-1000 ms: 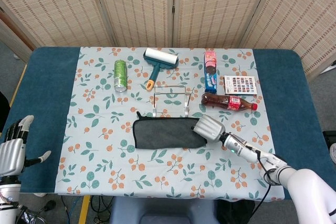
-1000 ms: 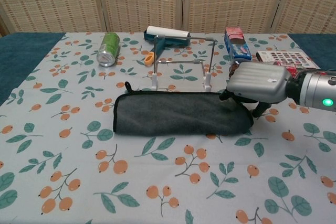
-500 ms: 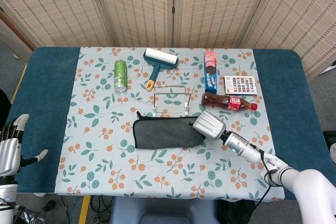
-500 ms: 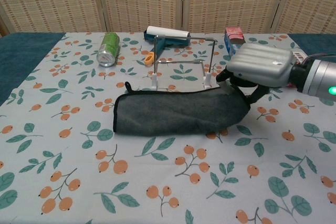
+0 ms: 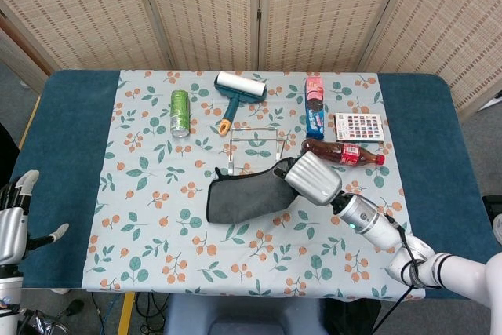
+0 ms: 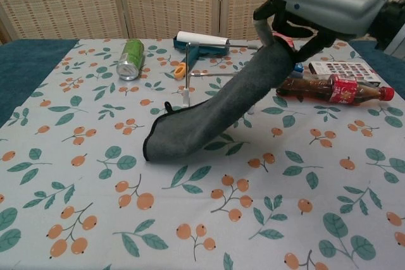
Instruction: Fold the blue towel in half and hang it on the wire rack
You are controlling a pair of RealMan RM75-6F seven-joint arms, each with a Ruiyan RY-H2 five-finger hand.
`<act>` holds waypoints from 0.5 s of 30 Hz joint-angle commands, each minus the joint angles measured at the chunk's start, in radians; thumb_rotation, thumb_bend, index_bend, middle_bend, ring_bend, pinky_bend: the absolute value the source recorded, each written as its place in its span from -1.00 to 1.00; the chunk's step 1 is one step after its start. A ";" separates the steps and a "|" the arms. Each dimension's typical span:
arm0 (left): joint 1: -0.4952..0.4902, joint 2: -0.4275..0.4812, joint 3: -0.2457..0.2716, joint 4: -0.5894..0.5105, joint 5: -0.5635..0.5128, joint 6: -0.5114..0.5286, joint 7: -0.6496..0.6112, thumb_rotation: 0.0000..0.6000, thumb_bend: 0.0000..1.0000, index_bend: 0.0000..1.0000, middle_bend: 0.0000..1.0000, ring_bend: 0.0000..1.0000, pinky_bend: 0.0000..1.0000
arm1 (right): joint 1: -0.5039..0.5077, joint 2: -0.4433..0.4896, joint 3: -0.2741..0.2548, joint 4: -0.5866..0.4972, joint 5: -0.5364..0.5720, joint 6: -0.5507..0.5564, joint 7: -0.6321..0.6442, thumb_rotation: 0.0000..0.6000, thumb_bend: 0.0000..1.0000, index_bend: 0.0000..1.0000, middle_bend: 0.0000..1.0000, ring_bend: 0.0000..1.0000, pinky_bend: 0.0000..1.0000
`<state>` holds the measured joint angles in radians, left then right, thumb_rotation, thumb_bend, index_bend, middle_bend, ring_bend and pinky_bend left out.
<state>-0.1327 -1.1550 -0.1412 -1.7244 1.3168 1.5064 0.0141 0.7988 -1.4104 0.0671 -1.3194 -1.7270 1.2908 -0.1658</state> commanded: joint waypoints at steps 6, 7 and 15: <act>0.016 0.010 0.004 -0.002 0.016 0.011 -0.021 1.00 -1.00 -1.00 -1.00 -1.00 -1.00 | 0.012 0.083 0.143 -0.202 0.103 -0.003 -0.203 1.00 0.18 0.61 0.83 0.74 1.00; 0.018 0.013 0.005 -0.003 0.017 0.012 -0.027 1.00 -1.00 -1.00 -1.00 -1.00 -1.00 | 0.015 0.085 0.158 -0.216 0.119 -0.007 -0.225 1.00 0.18 0.61 0.83 0.74 1.00; 0.031 0.019 0.008 0.007 0.024 0.017 -0.047 1.00 -1.00 -1.00 -1.00 -1.00 -1.00 | 0.029 0.079 0.215 -0.275 0.183 -0.024 -0.333 1.00 0.19 0.61 0.84 0.74 1.00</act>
<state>-0.1020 -1.1368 -0.1338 -1.7182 1.3401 1.5229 -0.0324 0.8242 -1.3291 0.2741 -1.5849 -1.5531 1.2692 -0.4858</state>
